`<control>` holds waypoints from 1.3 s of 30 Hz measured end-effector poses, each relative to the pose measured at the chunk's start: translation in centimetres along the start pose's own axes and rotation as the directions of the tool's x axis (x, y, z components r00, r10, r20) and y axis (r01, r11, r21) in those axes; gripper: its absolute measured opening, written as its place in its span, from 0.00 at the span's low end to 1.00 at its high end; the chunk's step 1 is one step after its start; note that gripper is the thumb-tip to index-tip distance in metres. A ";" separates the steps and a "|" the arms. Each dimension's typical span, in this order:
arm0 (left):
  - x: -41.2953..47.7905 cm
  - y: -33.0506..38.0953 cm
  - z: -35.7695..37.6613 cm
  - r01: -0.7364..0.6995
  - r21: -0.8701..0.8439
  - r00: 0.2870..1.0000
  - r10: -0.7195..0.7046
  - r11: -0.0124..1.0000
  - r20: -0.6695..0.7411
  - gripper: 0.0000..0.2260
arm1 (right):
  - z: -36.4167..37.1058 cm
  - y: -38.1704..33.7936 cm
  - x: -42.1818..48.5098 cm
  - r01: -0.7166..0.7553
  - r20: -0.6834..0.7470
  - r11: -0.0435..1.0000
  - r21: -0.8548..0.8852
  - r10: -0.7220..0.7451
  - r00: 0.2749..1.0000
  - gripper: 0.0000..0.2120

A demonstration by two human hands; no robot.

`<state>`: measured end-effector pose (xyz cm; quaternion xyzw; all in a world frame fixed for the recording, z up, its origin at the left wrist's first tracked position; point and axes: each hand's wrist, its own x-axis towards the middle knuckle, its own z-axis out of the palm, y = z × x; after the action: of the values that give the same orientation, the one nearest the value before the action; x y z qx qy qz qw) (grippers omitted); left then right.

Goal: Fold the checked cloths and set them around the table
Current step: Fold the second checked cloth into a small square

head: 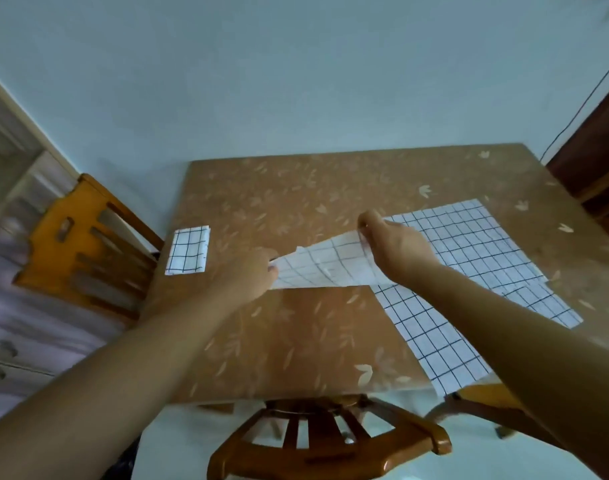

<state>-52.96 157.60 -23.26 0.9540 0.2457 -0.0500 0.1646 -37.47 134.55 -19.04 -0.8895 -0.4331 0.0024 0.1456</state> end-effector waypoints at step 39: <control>-5.4 -9.3 -7.5 0.127 -0.238 0.987 -0.099 0.963 0.124 0.26 | -9.5 -7.1 3.0 -0.078 -0.233 0.716 0.694 0.326 0.916 0.13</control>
<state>-62.11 165.31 -17.91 0.9065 0.2945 -0.0815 0.2913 -39.79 138.56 -7.77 -0.8057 -0.2697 0.0214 0.5269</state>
